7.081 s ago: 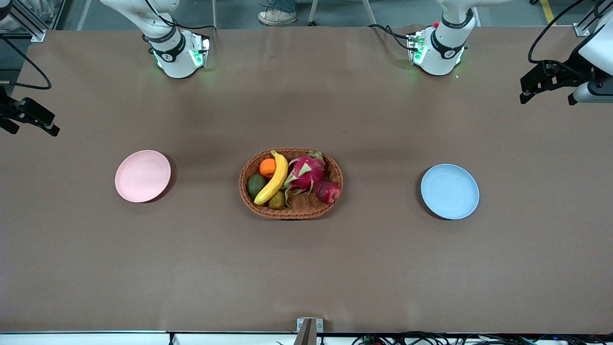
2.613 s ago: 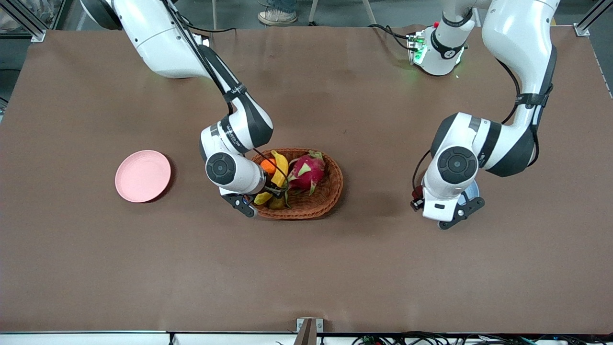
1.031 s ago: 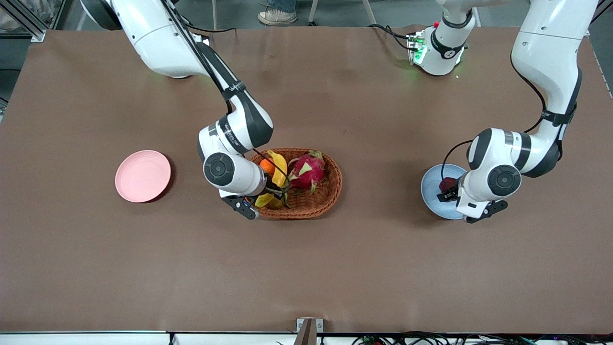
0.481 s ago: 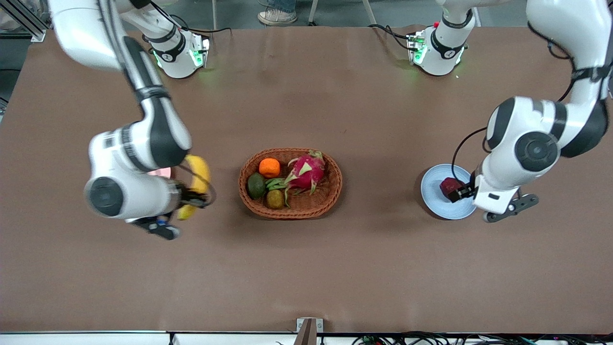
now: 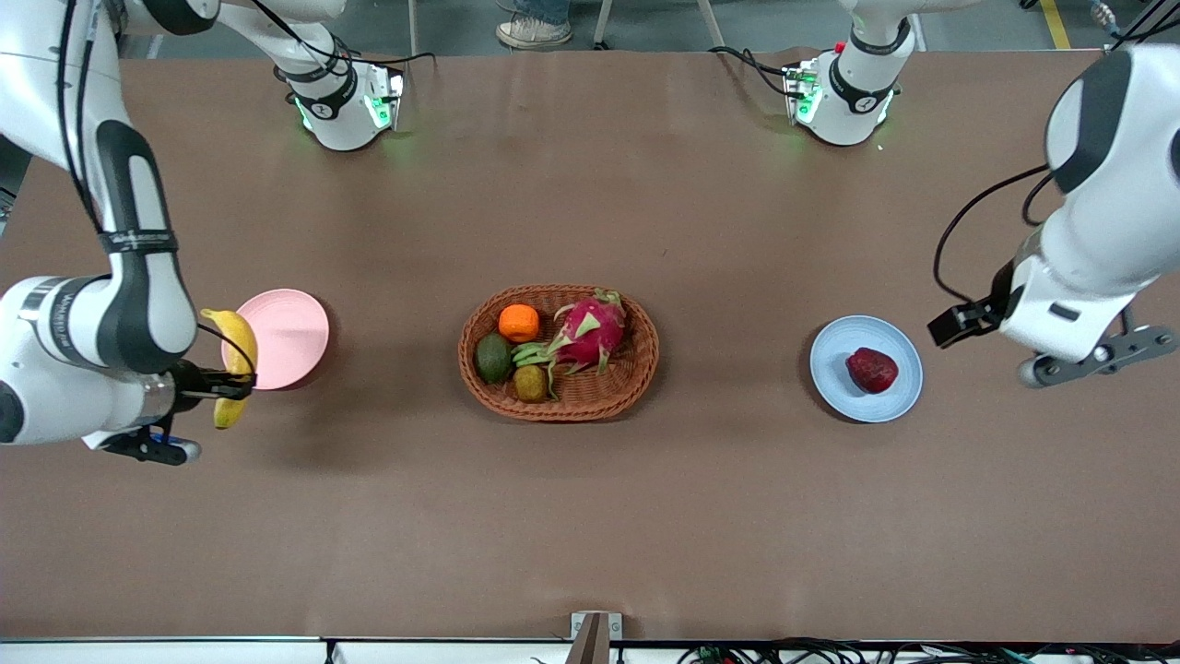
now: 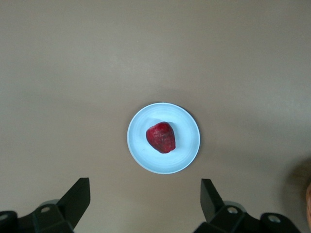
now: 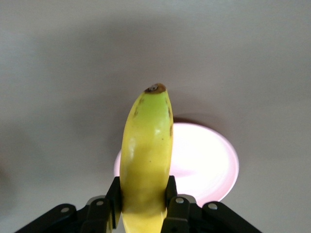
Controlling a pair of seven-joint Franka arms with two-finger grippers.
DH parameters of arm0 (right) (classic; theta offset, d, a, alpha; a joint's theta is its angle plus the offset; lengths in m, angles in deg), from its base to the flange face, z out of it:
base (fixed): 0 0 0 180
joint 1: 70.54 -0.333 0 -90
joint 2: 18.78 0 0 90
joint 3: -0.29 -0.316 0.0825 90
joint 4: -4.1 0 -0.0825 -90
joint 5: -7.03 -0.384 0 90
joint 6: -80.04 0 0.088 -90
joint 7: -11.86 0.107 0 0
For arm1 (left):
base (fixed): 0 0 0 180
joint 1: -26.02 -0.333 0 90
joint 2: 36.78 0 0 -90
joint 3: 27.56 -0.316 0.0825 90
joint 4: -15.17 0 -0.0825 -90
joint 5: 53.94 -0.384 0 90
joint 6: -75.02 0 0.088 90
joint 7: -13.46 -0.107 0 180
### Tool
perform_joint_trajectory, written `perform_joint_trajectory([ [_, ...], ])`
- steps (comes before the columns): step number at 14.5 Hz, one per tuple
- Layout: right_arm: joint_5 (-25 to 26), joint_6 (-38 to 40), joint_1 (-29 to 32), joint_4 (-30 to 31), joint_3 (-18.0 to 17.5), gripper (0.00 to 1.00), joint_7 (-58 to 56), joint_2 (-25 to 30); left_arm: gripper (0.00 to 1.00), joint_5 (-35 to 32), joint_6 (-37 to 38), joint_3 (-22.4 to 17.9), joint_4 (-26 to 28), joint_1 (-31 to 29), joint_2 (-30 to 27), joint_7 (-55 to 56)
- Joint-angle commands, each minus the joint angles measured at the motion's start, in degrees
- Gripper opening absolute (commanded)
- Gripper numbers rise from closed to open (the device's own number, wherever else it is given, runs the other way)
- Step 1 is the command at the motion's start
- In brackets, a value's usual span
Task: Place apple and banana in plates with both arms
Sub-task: 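Release the apple on the blue plate while the right gripper lifts the banana, then lower the banana onto the pink plate and open the right gripper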
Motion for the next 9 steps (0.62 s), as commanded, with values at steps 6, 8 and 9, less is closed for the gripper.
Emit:
perform_joint_trajectory([
  [6,4.83,-19.77,-0.65,29.51,-1.38,0.21,-2.68,16.08,1.00,8.09,7.29,-4.30,2.09,-0.22,-10.82,-12.28],
  [8,5.44,-23.37,-0.48,32.23,-1.38,0.22,-2.68,16.17,1.00,9.86,8.70,-7.20,2.61,1.19,-12.05,-15.28],
  [9,5.45,-25.73,-0.22,34.16,-1.38,0.22,-2.59,16.09,1.00,10.21,8.71,-7.39,3.83,1.37,-13.10,-15.28],
])
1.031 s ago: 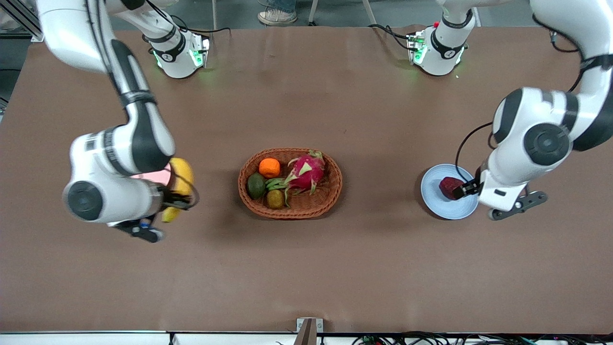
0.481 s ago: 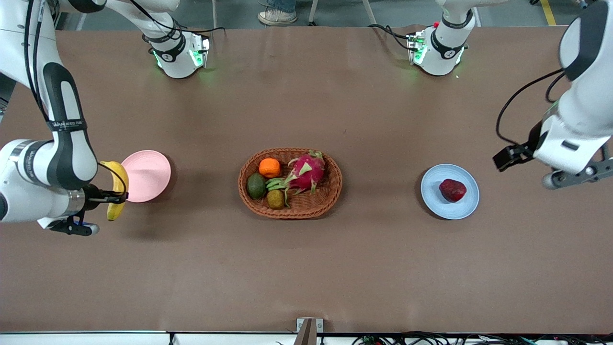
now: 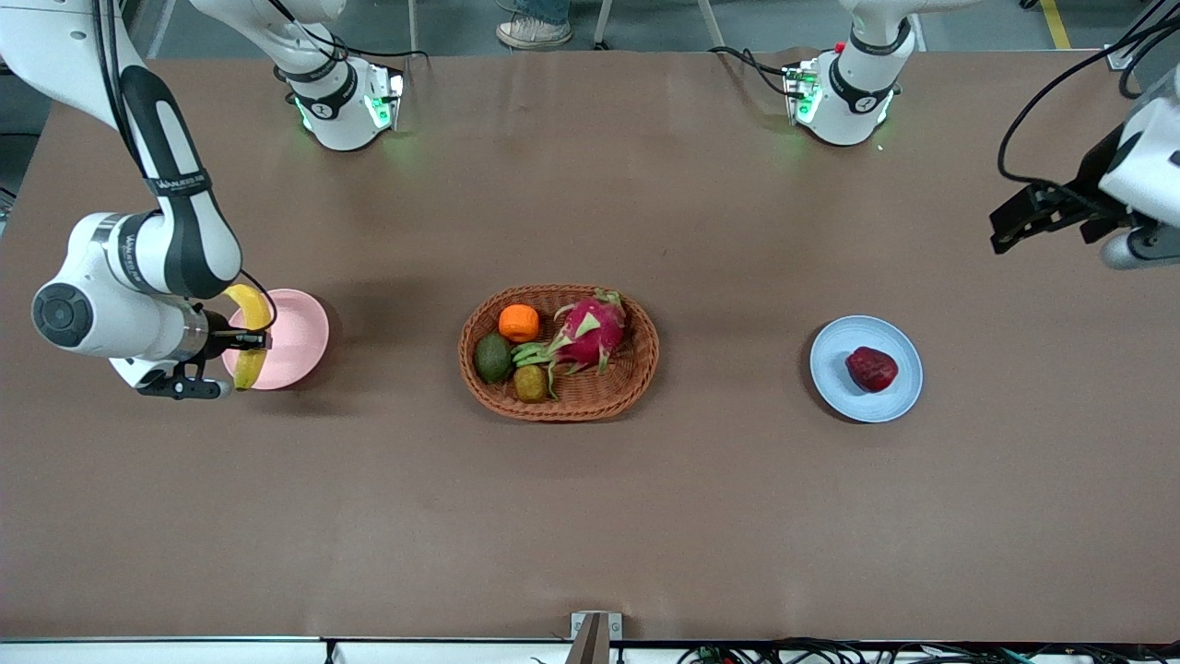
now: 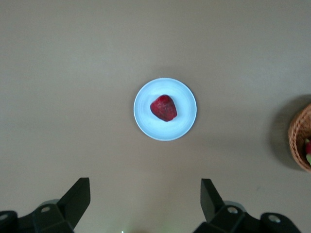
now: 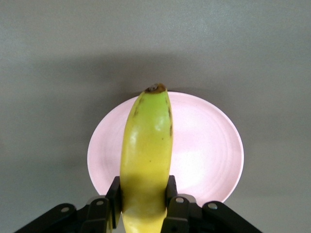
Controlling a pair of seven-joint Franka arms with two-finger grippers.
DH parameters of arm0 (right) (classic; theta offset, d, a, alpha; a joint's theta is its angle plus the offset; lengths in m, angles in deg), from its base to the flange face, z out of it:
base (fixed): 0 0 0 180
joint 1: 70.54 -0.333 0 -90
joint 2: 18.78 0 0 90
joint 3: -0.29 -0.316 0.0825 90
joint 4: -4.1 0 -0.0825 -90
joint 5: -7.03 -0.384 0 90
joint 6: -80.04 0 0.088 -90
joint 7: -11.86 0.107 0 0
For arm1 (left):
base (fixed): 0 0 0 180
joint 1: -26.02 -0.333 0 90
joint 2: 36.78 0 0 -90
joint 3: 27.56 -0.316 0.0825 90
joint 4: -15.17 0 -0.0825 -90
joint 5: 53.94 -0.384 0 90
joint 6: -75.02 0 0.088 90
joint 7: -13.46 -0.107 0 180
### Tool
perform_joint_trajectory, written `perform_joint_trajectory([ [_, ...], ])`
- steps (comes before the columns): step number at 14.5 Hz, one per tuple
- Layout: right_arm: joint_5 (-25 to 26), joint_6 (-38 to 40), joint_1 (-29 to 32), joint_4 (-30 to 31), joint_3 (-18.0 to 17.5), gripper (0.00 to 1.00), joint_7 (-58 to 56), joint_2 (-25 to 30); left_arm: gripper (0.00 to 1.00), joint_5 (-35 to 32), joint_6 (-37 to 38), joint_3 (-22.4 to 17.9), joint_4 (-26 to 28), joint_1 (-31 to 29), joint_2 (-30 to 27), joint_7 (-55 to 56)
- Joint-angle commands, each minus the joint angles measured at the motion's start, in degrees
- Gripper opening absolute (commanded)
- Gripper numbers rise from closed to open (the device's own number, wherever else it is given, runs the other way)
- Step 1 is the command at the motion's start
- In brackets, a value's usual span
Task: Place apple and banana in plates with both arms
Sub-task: 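Lower the banana onto the pink plate and open the right gripper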
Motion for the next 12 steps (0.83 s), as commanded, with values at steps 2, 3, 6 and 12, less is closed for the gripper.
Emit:
perform_joint_trajectory([
  [2,1.48,-8.28,0.68,8.03,-0.24,0.24,0.09,1.91,1.00,1.66,-0.01,-1.62,4.37,1.23,-4.00,-1.59],
  [3,1.48,-9.51,0.68,8.74,-0.24,0.31,0.35,1.64,1.00,1.66,0.08,-1.62,4.81,1.75,-4.79,-1.59],
  [6,1.39,-10.32,0.77,8.31,-0.24,1.00,0.53,1.55,1.00,1.66,0.08,-1.70,6.75,2.72,-6.64,-1.59],
  [12,1.30,7.84,0.42,-4.14,-0.50,1.00,4.56,10.33,1.00,1.75,-0.27,-1.62,6.92,2.29,-6.73,-1.58],
])
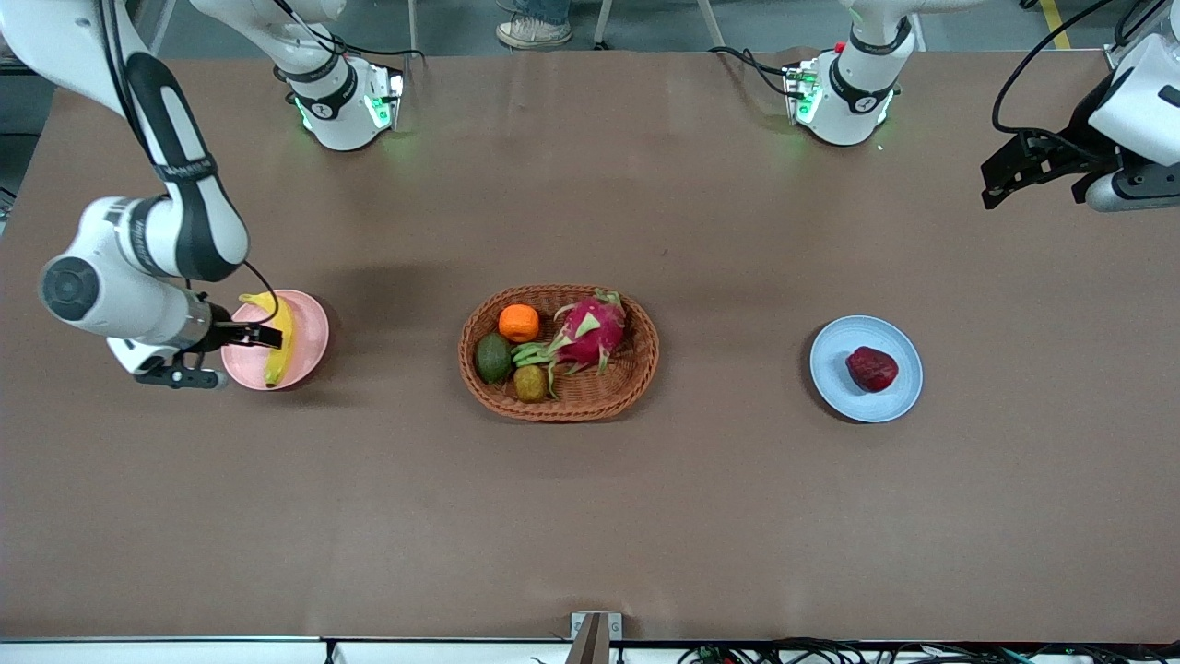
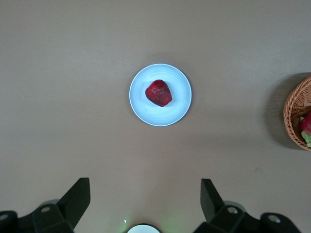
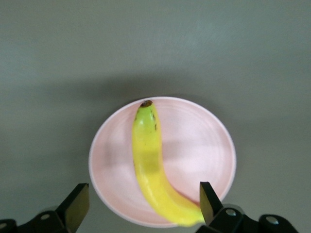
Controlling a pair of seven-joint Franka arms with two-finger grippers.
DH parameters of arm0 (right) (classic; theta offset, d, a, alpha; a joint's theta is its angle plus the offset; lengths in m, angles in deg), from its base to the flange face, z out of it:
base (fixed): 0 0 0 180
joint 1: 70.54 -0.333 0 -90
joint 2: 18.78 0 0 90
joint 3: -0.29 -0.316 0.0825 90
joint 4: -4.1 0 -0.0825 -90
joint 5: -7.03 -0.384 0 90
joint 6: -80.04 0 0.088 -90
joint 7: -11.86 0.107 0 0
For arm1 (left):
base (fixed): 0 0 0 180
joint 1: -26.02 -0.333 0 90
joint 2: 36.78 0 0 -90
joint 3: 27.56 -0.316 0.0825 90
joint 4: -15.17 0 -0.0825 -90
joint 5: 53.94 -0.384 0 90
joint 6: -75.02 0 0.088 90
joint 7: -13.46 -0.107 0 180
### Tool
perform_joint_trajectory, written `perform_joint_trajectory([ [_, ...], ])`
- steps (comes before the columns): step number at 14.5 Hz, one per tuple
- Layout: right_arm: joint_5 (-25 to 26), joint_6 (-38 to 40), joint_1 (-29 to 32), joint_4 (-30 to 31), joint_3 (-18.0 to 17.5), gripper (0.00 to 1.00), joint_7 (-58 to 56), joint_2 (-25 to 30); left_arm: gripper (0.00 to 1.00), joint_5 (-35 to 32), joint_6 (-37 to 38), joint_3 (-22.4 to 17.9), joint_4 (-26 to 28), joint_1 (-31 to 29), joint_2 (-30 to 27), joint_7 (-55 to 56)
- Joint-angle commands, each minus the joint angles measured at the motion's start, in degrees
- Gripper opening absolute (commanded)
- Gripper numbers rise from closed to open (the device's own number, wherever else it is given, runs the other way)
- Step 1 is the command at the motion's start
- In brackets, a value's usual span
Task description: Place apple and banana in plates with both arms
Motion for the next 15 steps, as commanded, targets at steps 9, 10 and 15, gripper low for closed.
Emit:
perform_joint_trajectory([
  [9,1.36,26.83,1.00,-34.55,-0.47,1.00,1.99,4.47,1.00,0.91,-0.73,0.41,1.08,0.11,-0.06,-0.19],
  [10,1.36,27.88,0.92,-34.64,-0.47,1.00,2.16,4.73,1.00,0.91,-0.73,1.02,1.17,0.11,-0.15,-0.10],
  [15,0.75,30.97,0.22,-34.12,1.36,1.00,1.90,7.10,1.00,0.91,-0.46,1.20,1.17,-0.24,-0.41,-0.19],
])
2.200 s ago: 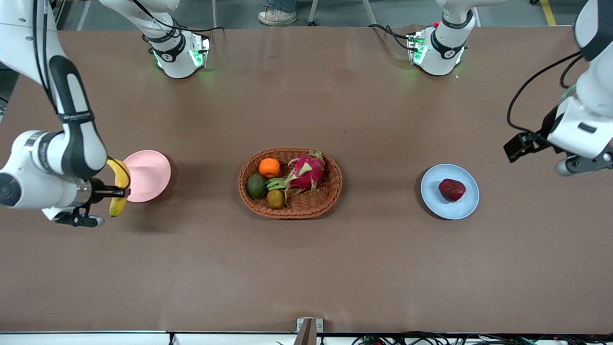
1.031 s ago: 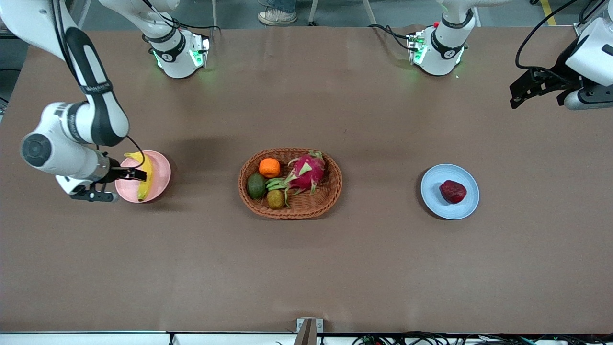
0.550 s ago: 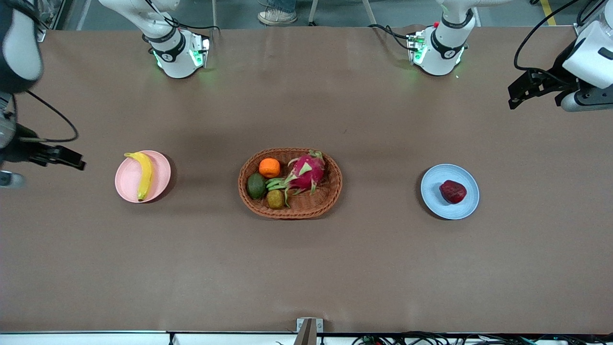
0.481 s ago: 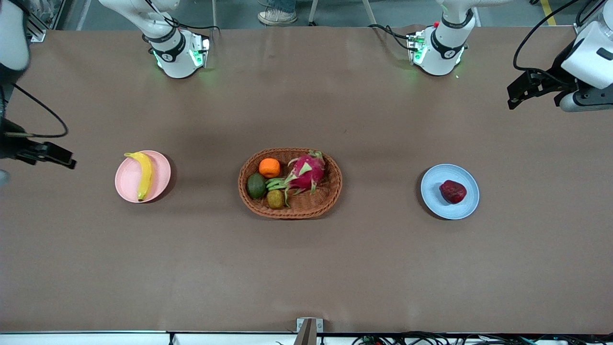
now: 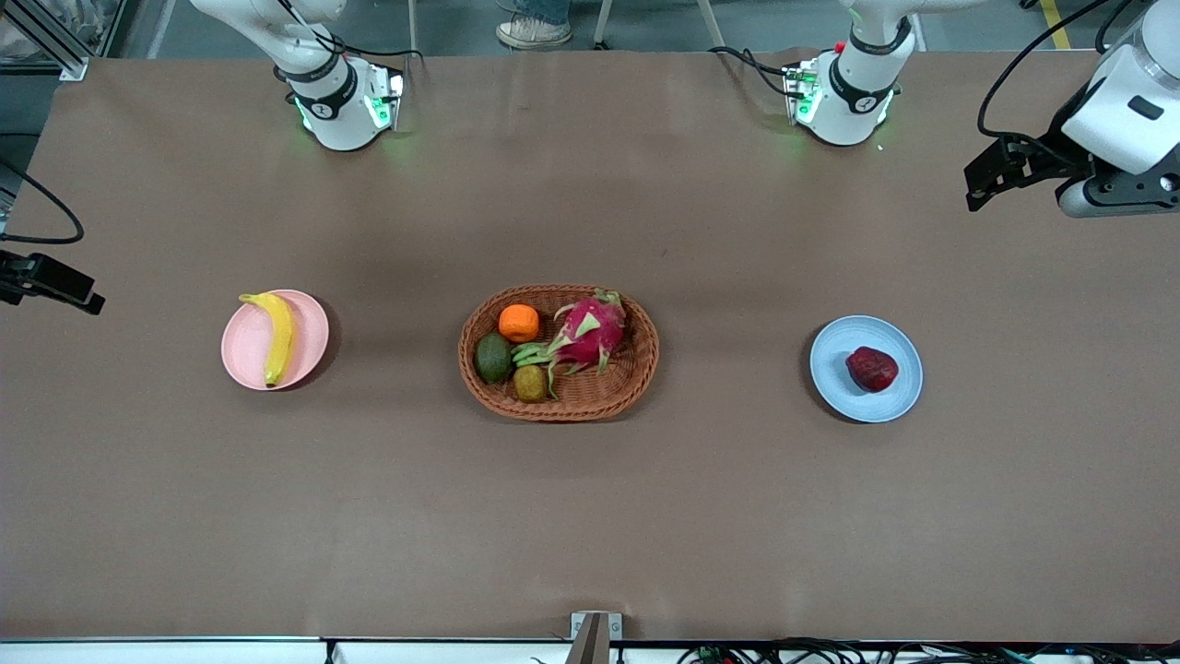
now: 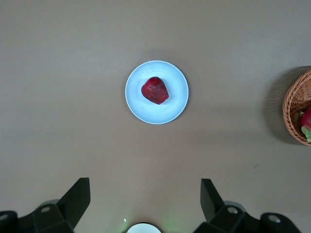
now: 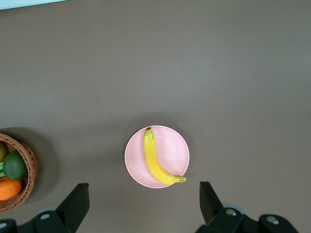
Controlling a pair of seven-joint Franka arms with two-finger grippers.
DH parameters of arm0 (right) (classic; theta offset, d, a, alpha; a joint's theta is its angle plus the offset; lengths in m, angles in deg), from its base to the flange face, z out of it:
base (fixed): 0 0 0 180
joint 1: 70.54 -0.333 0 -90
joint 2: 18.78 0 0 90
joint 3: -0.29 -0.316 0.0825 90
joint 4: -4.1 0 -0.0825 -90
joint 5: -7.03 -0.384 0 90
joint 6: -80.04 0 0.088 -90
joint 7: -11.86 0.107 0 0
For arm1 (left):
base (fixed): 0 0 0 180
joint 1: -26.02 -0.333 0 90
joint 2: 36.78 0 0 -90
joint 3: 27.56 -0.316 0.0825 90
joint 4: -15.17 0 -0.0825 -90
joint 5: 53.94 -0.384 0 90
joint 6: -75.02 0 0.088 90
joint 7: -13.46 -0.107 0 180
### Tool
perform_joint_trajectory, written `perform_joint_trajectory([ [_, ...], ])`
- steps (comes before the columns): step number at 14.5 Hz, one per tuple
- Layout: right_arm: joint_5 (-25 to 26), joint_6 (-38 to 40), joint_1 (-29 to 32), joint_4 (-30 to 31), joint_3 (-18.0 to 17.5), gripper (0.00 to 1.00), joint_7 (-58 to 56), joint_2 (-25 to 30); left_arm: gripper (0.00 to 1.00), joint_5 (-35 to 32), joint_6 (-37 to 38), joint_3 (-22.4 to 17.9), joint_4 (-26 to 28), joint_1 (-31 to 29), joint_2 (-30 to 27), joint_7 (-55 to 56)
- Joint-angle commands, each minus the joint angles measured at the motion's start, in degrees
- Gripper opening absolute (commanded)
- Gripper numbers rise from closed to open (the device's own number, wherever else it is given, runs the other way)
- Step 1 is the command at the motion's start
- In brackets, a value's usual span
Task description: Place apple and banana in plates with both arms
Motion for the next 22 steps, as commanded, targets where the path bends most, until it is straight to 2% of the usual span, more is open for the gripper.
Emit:
perform_joint_trajectory([
  [1,0.69,0.66,-2.70,0.39,3.11,1.00,0.56,1.95,1.00,0.89,-0.27,0.22,0.51,-0.49,-0.76,-0.19],
  [2,0.69,0.57,-4.90,1.18,5.31,1.00,0.56,2.56,1.00,0.89,-0.27,0.22,0.51,-0.49,-0.76,-0.10],
  [7,0.52,-0.83,-3.08,2.24,5.24,1.00,-3.57,3.36,1.00,0.89,-0.62,0.22,0.34,-0.67,-0.58,-0.19],
  [11,0.52,-5.50,-2.73,9.80,4.28,1.00,-3.57,8.01,1.00,0.89,-0.62,0.13,0.16,-0.76,-0.59,-0.45],
  [16,0.52,-3.74,-2.90,9.89,4.28,1.00,-3.48,9.60,1.00,0.81,-1.15,0.13,0.34,-0.67,-0.50,-0.45],
  [22,0.60,-5.58,-2.90,11.46,4.28,1.00,-3.74,9.69,1.00,0.81,-1.24,0.13,0.16,-0.67,-0.32,-2.20],
])
